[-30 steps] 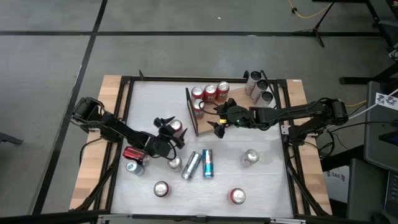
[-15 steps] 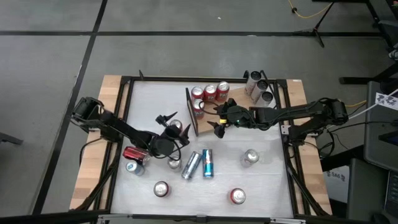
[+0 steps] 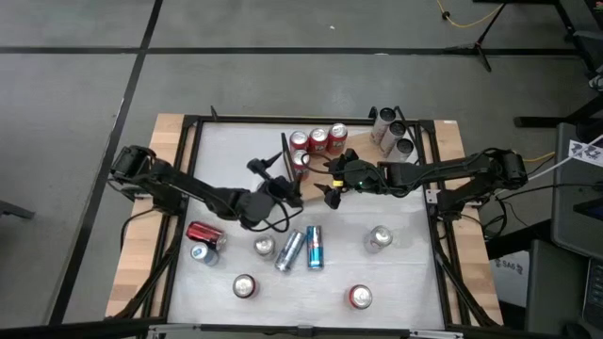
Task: Place canned beverage on shelf
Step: Put the center orange soda can on the shelf
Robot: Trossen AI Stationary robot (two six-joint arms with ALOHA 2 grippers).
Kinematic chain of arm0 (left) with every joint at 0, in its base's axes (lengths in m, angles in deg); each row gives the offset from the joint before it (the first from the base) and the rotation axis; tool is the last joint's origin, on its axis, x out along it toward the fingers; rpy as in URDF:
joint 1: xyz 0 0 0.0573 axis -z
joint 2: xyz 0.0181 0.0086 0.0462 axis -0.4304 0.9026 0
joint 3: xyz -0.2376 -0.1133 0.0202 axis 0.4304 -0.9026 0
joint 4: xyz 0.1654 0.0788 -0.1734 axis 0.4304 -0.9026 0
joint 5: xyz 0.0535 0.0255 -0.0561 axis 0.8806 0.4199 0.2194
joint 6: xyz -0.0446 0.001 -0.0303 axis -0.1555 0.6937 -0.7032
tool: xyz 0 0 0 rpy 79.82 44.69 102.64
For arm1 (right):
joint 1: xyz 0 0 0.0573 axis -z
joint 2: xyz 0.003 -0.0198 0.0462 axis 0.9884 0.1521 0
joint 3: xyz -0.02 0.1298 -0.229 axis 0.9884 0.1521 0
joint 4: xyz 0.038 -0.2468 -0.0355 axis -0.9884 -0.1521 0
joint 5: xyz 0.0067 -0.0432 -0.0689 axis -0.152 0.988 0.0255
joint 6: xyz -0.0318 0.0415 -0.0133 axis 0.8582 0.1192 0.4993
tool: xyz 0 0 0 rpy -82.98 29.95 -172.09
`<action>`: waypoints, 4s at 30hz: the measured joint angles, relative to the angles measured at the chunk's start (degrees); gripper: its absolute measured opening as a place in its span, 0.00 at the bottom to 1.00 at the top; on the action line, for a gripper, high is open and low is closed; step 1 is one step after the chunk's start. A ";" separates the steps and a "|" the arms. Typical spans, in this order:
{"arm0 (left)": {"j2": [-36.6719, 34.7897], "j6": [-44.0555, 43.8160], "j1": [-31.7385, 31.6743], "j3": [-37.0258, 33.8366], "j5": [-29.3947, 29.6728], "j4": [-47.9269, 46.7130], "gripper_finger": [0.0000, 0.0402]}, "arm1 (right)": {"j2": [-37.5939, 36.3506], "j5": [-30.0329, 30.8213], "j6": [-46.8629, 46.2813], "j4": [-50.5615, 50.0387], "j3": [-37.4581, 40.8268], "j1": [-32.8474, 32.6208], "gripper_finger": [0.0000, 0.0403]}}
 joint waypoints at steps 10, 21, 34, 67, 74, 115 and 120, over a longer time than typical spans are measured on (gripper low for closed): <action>-0.72 17.96 -0.04 9.26 10.57 -0.27 0.98 | 0.00 -0.01 0.02 -1.37 0.00 -0.02 0.85; -15.05 17.43 1.43 9.72 12.24 -4.61 0.98 | 0.00 -0.02 0.00 -1.22 0.02 -0.02 0.85; -25.42 -17.20 8.68 9.68 -4.84 -40.04 0.98 | 0.00 -0.02 -0.07 -1.12 0.02 -0.02 0.85; -17.40 -36.29 -15.21 9.57 -65.14 -79.90 0.98 | 0.00 0.00 -0.22 0.32 0.01 0.00 0.85; -11.29 -25.70 -19.60 9.59 -69.01 -79.19 0.98 | -0.02 0.00 -0.22 0.26 0.01 0.00 0.85; -3.19 -14.61 -20.02 9.64 -66.05 -71.83 0.98 | -0.02 0.00 -0.21 0.19 0.00 -0.01 0.85; -3.19 -15.74 -20.02 9.64 -66.05 -71.96 0.98 | -0.02 0.00 -0.21 0.19 0.00 -0.01 0.85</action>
